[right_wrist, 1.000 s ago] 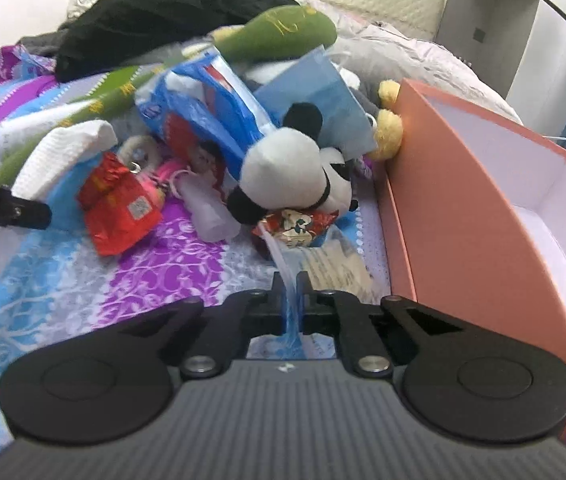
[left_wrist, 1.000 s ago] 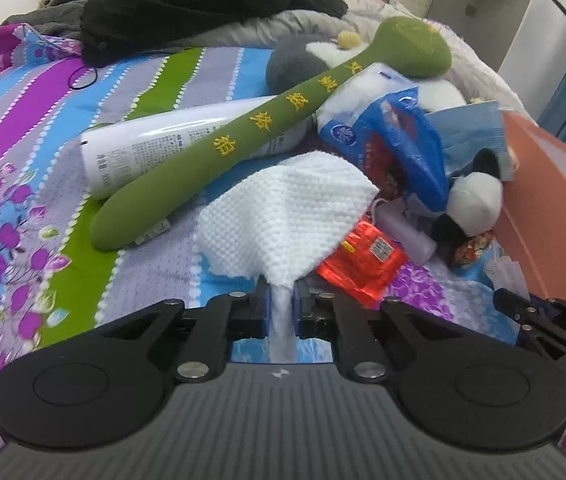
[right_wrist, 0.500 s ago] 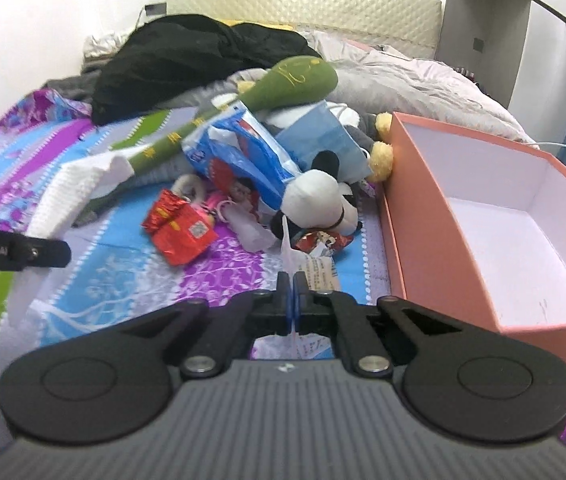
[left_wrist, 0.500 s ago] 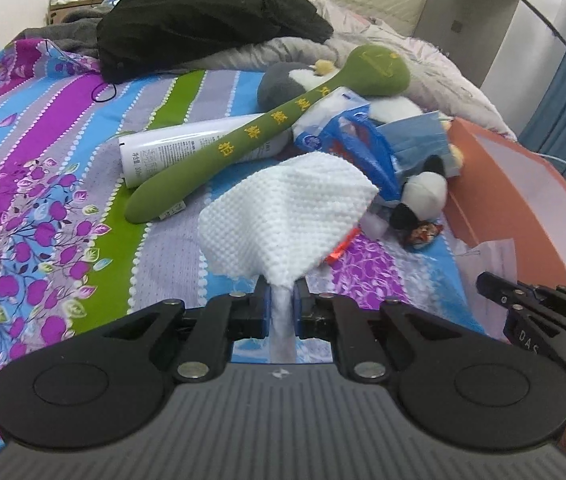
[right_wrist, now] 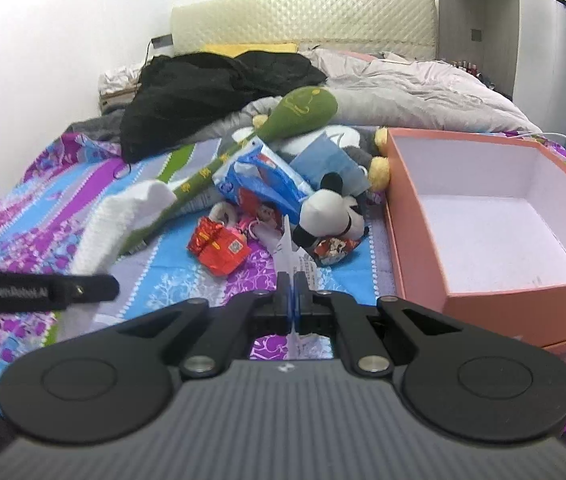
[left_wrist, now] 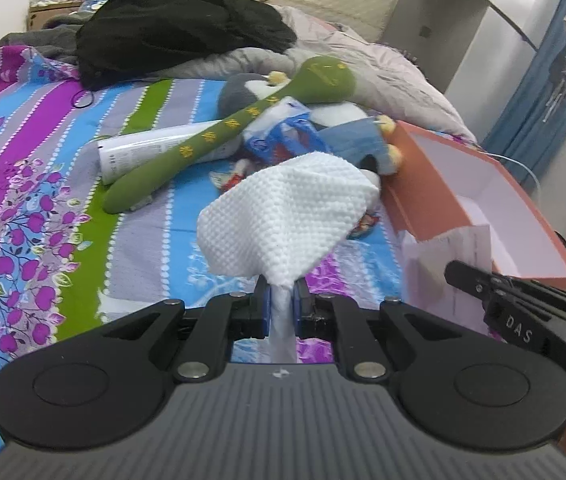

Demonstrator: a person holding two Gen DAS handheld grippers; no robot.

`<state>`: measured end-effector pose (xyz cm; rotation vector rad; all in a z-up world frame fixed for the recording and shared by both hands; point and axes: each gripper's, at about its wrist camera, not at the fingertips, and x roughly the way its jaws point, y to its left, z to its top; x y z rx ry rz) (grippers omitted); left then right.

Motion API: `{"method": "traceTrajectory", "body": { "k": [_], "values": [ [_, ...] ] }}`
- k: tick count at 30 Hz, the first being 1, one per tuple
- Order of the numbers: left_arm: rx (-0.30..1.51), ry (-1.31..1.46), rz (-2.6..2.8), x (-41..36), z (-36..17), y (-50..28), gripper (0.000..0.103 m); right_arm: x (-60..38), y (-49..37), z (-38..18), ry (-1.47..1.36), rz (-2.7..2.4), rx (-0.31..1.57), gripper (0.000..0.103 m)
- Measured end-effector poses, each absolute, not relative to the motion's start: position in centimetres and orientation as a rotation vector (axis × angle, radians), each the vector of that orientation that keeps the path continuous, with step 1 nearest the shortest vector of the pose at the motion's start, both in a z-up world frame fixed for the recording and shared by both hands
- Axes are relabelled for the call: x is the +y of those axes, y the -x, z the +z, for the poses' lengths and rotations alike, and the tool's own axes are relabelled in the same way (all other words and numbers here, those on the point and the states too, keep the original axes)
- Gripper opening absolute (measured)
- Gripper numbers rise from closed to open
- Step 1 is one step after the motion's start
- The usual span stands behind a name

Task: Organize soft objects
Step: 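Lift the wipe with the left gripper while the right gripper grasps a clear packet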

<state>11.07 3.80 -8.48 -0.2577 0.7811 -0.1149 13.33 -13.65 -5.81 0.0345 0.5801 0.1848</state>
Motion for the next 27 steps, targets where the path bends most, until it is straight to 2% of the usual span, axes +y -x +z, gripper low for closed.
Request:
{"method": "traceTrajectory", "body": {
  "k": [19,27],
  "values": [
    [0.718,0.190,-0.316,-3.8,-3.3,-8.0,0.013,-20.3,-6.9,-0.4,-0.132,0.073,0.470,0.005],
    [0.720,0.110,-0.408,-8.9,-3.2,-10.0,0.013,-23.3,-6.9,0.0,-0.158,0.021,0.451,0.005]
  ]
}}
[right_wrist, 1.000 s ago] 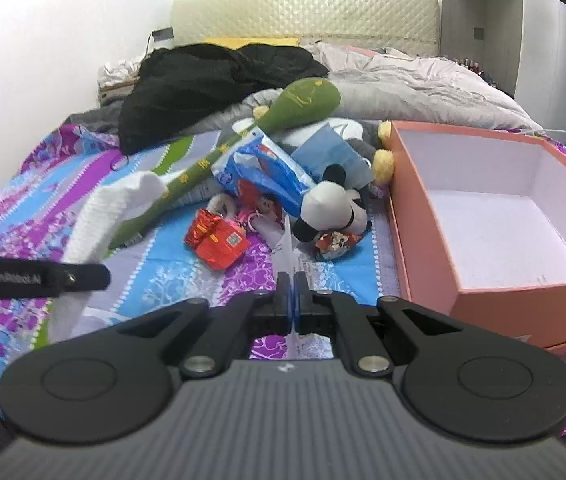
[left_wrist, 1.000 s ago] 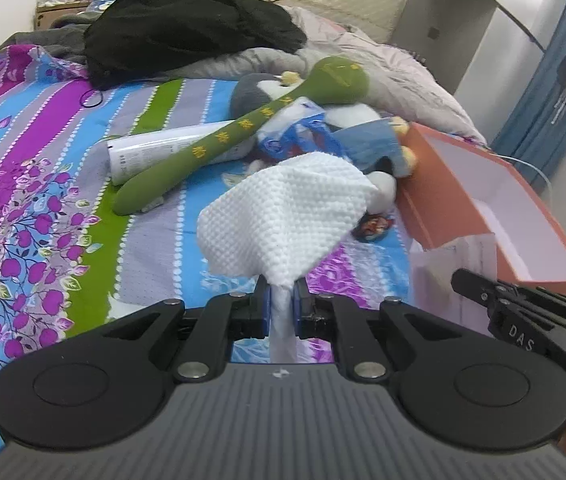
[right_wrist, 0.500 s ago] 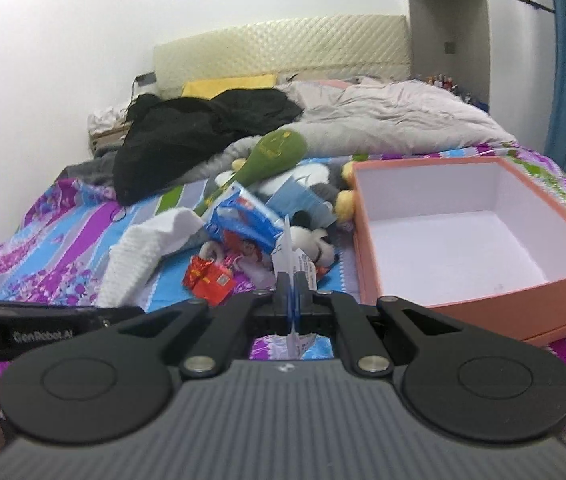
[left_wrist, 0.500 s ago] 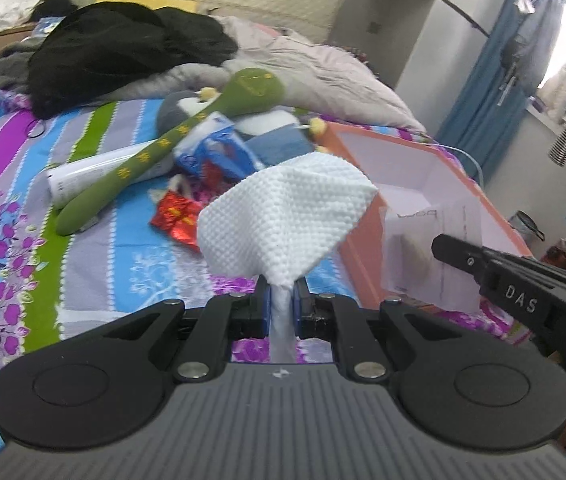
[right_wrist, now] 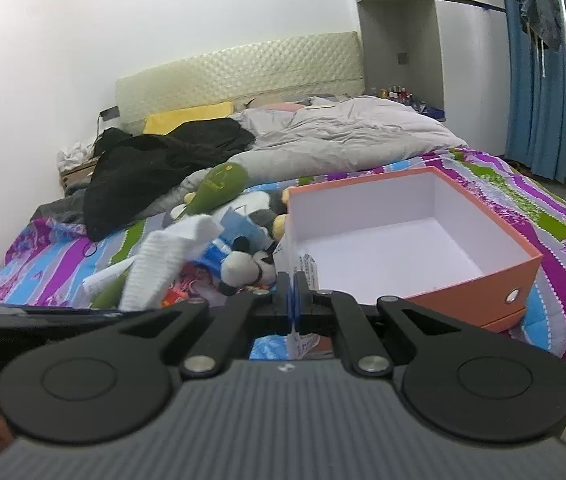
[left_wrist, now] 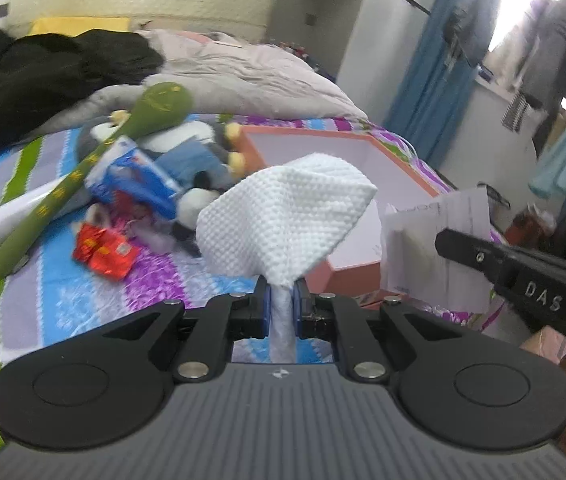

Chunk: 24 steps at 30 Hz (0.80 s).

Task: Organize soft objects
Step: 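Lift the wipe with the left gripper while the right gripper grasps a clear packet, then lower the wipe into the pink box and open the left gripper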

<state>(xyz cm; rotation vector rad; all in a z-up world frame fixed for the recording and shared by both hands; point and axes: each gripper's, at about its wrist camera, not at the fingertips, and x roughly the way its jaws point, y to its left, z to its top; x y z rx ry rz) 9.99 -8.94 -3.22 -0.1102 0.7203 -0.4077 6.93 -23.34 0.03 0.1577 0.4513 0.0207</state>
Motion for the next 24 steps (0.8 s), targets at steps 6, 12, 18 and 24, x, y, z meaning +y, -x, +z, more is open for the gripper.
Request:
{"method": "traceTrajectory", "body": {
  "k": [6,12,18,24],
  "values": [
    [0.729,0.102,-0.482,-11.7,-1.6,-13.9,0.013,-26.2,-8.2,1.8,-0.188,-0.009,0.427,0.005],
    [0.752,0.139,-0.538,-13.6,1.0,-19.3,0.013,-29.3,-11.6,4.0,-0.187,-0.028,0.424,0.005],
    [0.863,0.185,-0.577,-17.0,0.4,-25.6,0.013,-32.7,-16.7,3.8,-0.202,-0.062,0.522,0.005],
    [1.001,0.170,-0.586,-21.2,-1.7,-31.0,0.013,-36.2,-21.3,0.0,-0.266,-0.111,0.690,0.005]
  ]
}}
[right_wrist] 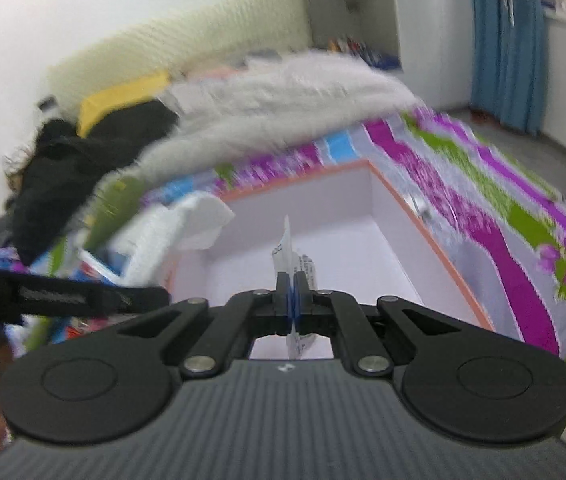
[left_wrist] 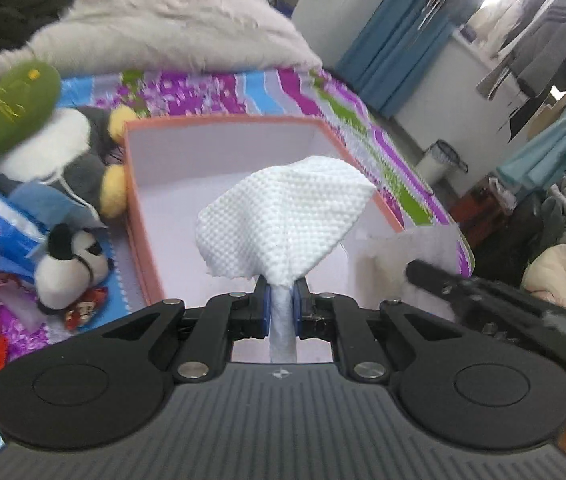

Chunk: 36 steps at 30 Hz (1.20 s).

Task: Organize soft objects
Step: 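Lower the wipe into the pink box and open the left gripper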

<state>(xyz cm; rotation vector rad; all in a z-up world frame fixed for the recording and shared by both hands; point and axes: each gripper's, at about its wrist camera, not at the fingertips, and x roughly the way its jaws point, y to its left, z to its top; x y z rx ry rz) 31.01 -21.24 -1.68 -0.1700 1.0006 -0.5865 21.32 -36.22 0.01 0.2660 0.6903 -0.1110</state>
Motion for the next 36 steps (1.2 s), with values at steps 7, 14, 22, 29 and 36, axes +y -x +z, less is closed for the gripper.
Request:
{"method": "traceTrajectory", "body": {
  "k": [7,14,22,29,36],
  "values": [
    [1.062,0.040,-0.559,-24.7,-3.2,-33.3,0.013,-38.5,-23.0,-2.8,-0.269,-0.167,0.795,0.005],
    [1.098,0.039,-0.550,-25.7,-4.1,-33.8,0.031,-40.0,-23.0,-4.0,-0.294,-0.191,0.831,0.010],
    [1.054,0.043,-0.573,-25.1,-3.9,-32.6,0.042,-40.2,-21.7,-4.4,-0.298,-0.202,0.807,0.041],
    [0.925,-0.034,-0.580,-24.0,-2.1,-29.2,0.042,-38.4,-19.1,-3.7,-0.269,-0.170,0.726,0.041],
    [0.798,-0.070,-0.582,-22.2,-0.9,-25.1,0.042,-35.8,-15.9,-2.5,-0.235,-0.127,0.632,0.041]
  ]
}}
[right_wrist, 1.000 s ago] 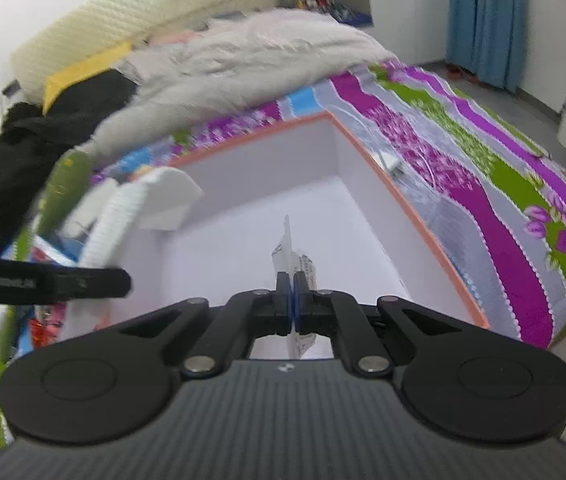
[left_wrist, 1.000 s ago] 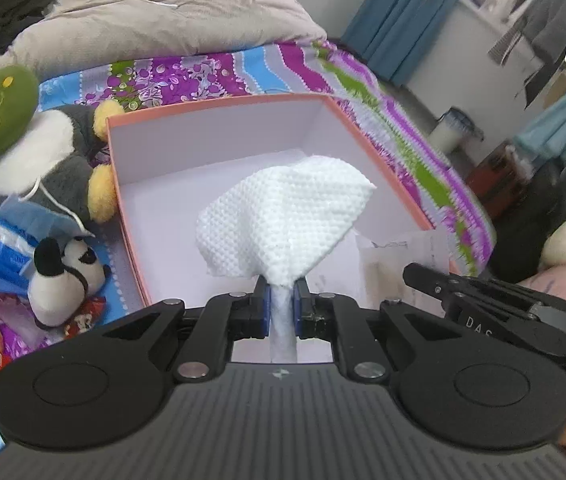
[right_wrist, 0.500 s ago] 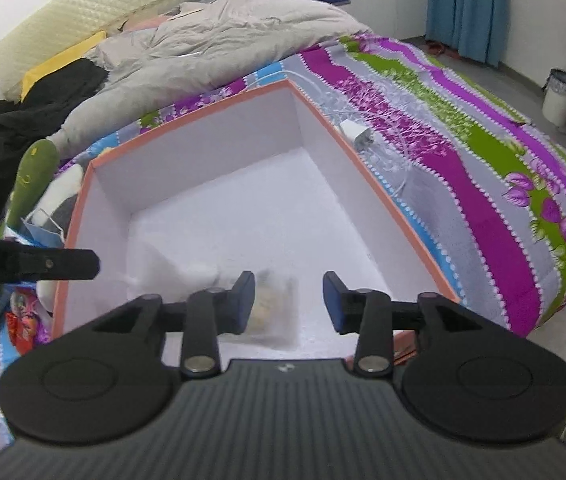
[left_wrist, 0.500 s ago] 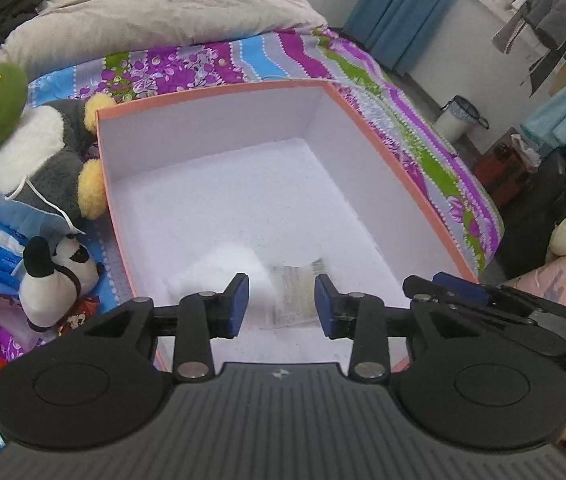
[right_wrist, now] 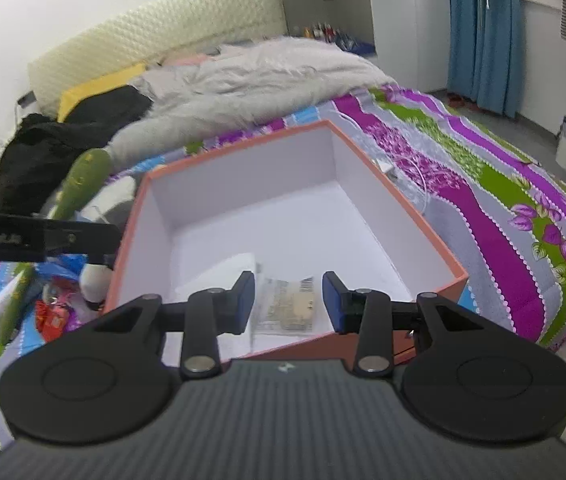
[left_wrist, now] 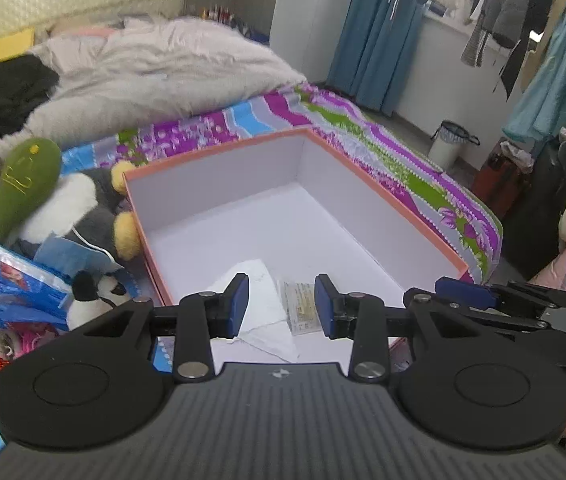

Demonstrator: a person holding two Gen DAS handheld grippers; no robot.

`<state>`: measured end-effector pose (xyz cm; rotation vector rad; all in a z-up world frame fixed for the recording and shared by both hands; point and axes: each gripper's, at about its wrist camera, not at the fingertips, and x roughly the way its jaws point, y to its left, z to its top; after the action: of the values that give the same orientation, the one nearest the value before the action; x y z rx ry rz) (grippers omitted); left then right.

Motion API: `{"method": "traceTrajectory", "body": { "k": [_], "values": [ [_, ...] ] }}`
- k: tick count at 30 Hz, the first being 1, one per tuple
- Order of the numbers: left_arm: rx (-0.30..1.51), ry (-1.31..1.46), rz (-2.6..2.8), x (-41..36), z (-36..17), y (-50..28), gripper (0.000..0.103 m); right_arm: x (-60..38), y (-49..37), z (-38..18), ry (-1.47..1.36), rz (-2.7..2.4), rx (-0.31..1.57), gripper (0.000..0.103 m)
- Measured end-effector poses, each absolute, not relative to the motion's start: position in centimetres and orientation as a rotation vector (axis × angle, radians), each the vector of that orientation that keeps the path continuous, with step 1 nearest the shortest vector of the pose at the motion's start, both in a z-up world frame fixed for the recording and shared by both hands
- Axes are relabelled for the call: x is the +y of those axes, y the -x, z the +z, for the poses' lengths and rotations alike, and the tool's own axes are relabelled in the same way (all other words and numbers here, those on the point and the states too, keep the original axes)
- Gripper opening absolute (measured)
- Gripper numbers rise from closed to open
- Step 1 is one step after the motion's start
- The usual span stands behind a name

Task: Organize soft objects
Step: 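Lower the wipe into the pink box and open the left gripper, then withdraw both grippers from the box back toward the pile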

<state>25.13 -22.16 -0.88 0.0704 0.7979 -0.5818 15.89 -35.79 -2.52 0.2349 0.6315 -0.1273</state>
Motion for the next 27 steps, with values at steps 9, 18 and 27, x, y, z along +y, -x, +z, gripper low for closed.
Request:
{"method": "traceTrajectory", "body": {
  "k": [9,18,27],
  "values": [
    [0.737,-0.077,-0.540,-19.2,-1.4,-21.8,0.042,-32.6,-13.2,-1.9,-0.171,-0.077,0.576,0.041],
    [0.673,-0.032,-0.506,-14.8,-0.5,-17.5,0.042,-29.8,-9.9,-1.4,-0.163,-0.030,0.510,0.041],
    [0.650,0.015,-0.431,-10.6,-0.9,-13.0,0.042,-26.8,-7.4,-2.0,-0.179,0.023,0.506,0.041]
  ]
}}
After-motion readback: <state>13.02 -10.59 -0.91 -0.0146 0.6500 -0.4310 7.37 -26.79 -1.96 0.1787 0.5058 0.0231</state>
